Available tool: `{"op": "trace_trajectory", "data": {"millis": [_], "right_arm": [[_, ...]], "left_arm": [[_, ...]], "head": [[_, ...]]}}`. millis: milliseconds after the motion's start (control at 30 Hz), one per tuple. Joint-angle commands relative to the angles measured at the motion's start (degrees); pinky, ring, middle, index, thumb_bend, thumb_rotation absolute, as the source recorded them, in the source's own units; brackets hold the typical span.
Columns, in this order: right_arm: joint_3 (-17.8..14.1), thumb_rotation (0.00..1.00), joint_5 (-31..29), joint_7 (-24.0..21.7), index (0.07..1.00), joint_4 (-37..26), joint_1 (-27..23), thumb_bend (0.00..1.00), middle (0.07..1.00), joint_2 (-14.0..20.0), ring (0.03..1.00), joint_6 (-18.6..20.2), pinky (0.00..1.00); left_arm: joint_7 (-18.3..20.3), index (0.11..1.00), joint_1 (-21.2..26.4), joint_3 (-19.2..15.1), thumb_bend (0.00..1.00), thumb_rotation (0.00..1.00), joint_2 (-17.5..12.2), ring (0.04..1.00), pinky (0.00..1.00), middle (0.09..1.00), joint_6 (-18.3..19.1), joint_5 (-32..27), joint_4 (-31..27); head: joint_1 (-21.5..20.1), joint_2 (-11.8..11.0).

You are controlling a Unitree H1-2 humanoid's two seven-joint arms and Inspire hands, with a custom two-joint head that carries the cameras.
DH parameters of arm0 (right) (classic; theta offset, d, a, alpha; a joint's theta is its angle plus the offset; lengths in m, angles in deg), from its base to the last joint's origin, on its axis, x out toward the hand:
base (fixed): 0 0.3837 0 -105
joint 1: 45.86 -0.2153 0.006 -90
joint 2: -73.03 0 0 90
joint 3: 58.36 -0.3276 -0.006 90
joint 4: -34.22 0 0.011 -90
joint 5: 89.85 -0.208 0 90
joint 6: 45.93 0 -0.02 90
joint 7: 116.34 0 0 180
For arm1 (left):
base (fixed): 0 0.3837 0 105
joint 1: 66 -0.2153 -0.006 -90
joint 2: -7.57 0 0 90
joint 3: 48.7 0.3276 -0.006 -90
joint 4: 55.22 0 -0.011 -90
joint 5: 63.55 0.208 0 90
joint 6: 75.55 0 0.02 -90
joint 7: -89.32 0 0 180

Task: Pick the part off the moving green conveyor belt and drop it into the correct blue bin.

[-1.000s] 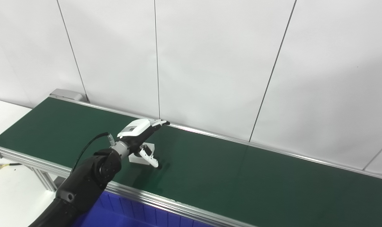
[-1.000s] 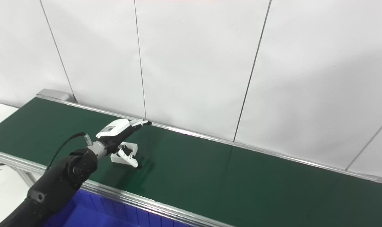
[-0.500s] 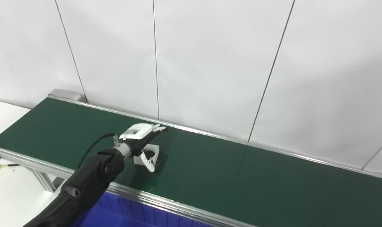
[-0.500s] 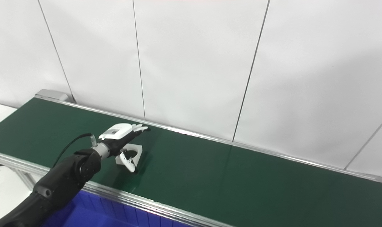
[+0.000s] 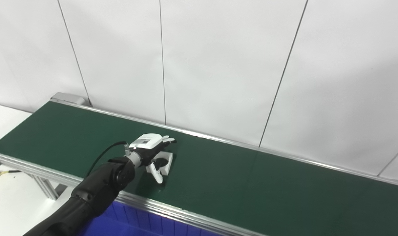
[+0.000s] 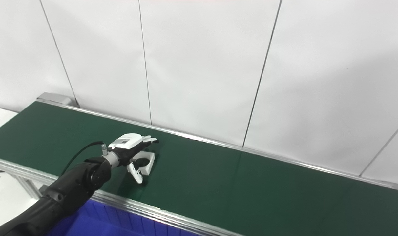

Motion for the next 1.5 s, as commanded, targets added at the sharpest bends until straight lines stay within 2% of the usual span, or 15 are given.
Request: {"op": "trace_trajectory", "data": {"millis": [0, 100, 133, 200, 233, 267, 300, 367, 567, 733, 867, 1000, 1133, 1267, 1467], "right_arm": [[-0.21, 0.28, -0.25, 0.46, 0.906, -2.01, -0.02, 0.89, 0.864, -0.18, 0.819, -1.74, 0.68], [-0.28, 0.28, -0.49, 0.35, 0.906, -2.32, 0.16, 0.9, 0.866, -0.2, 0.82, -1.51, 0.68], [-0.31, 0.28, -0.61, 0.32, 0.907, -2.39, 0.22, 0.9, 0.866, -0.21, 0.819, -1.46, 0.68], [-0.34, 0.28, -0.85, 0.18, 0.909, -2.47, 0.28, 0.89, 0.867, -0.21, 0.82, -1.39, 0.68], [-0.35, 0.28, -0.95, 0.11, 0.912, -2.51, 0.29, 0.89, 0.87, -0.2, 0.823, -1.34, 0.68], [-0.35, 0.28, -0.83, 0.18, 0.912, -2.55, 0.29, 0.89, 0.87, -0.2, 0.822, -1.38, 0.68], [-0.36, 0.29, -0.73, 0.23, 0.911, -2.58, 0.28, 0.89, 0.867, -0.19, 0.82, -1.41, 0.68], [-0.35, 0.29, -0.84, 0.06, 0.913, -2.74, 0.27, 0.89, 0.871, -0.18, 0.823, -1.18, 0.68], [-0.5, 0.29, -0.81, 0.44, 0.91, -2.2, 0.07, 0.9, 0.872, -0.47, 0.825, -1.66, 0.68], [-0.54, 0.3, -0.9, 0.22, 0.916, -2.19, -0.04, 0.89, 0.874, -0.44, 0.828, -1.27, 0.69], [-0.6, 0.29, -1.01, 0.27, 0.912, -1.97, -0.17, 0.9, 0.872, -0.52, 0.827, -1.4, 0.69], [-0.57, 0.29, -1.06, 0.19, 0.916, -1.88, -0.18, 0.9, 0.873, -0.47, 0.826, -1.63, 0.68], [-0.65, 0.28, -1.06, 0.26, 0.914, -1.81, -0.17, 0.9, 0.869, -0.54, 0.825, -1.65, 0.69], [-0.64, 0.28, -1.27, -0.01, 0.915, -1.81, -0.28, 0.9, 0.874, -0.45, 0.827, -1.34, 0.69], [-0.6, 0.29, -1.14, 0.03, 0.912, -2.09, -0.32, 0.91, 0.868, -0.44, 0.822, -0.94, 0.69]], "left_arm": [[-3.29, 0.886, 2.18, 0.32, 0.7, 0.0, 0.36, 0.839, 0.87, 0.907, 1.05, 1.5, 0.96], [-5.57, 0.836, 2.15, -0.35, 0.64, 0.0, 1.6, 0.776, 0.78, 0.856, -1.59, -0.32, 2.42], [-6.22, 0.803, 2.12, -0.76, 0.56, 0.0, 2.15, 0.629, 0.65, 0.816, -2.33, -1.2, 2.82], [-7.48, 0.73, 2.25, -1.13, 0.49, 0.0, 2.94, 0.511, 0.51, 0.726, -3.64, -2.3, 3.76], [-7.74, 0.691, 2.33, -1.11, 0.49, 0.0, 3.09, 0.459, 0.46, 0.621, -3.87, -2.51, 4.02], [-7.98, 0.648, 2.52, -0.96, 0.49, 0.0, 3.39, 0.433, 0.44, 0.568, -3.96, -2.53, 4.37], [-8.11, 0.567, 2.65, -0.83, 0.49, 0.0, 3.59, 0.411, 0.43, 0.522, -3.97, -2.54, 4.58], [-8.53, 0.538, 3.01, -0.06, 0.5, 0.0, 3.76, 0.403, 0.4, 0.509, -3.76, -1.79, 5.06], [-4.55, 0.502, 4.1, 1.53, 0.5, 0.0, 3.7, 0.415, 0.37, 0.508, -0.07, -1.85, 5.32], [-3.57, 0.508, 4.13, 2.31, 0.5, 0.0, 2.99, 0.406, 0.37, 0.495, 0.28, -1.77, 5.19], [-3.46, 0.51, 3.04, 1.39, 0.5, 0.0, 2.12, 0.404, 0.36, 0.509, 0.22, -2.53, 2.66], [-4.28, 0.511, 0.94, -1.02, 0.5, 0.0, 1.55, 0.407, 0.38, 0.497, 0.73, -3.56, -3.35], [-3.76, 0.513, -1.82, -3.32, 0.5, 0.0, 0.87, 0.404, 0.39, 0.494, 1.0, -4.29, -12.02], [-2.47, 0.523, -4.63, -5.8, 0.5, 0.0, 0.6, 0.374, 0.32, 0.467, 1.09, -6.05, -20.98], [-1.46, 0.523, -7.54, -8.24, 0.49, 0.0, 1.29, 0.369, 0.29, 0.45, 1.32, -7.91, -28.89]], "head": [[0.05, 0.03], [-0.09, 0.28], [-0.12, 0.33], [-0.12, 0.33], [-0.1, 0.38], [-0.03, 0.43], [-0.03, 0.43], [0.12, 0.41], [0.29, 0.37], [0.4, 0.32], [0.33, 0.36], [0.2, 0.38], [-0.01, 0.66], [-0.08, 0.77], [-0.36, 1.06]]}}
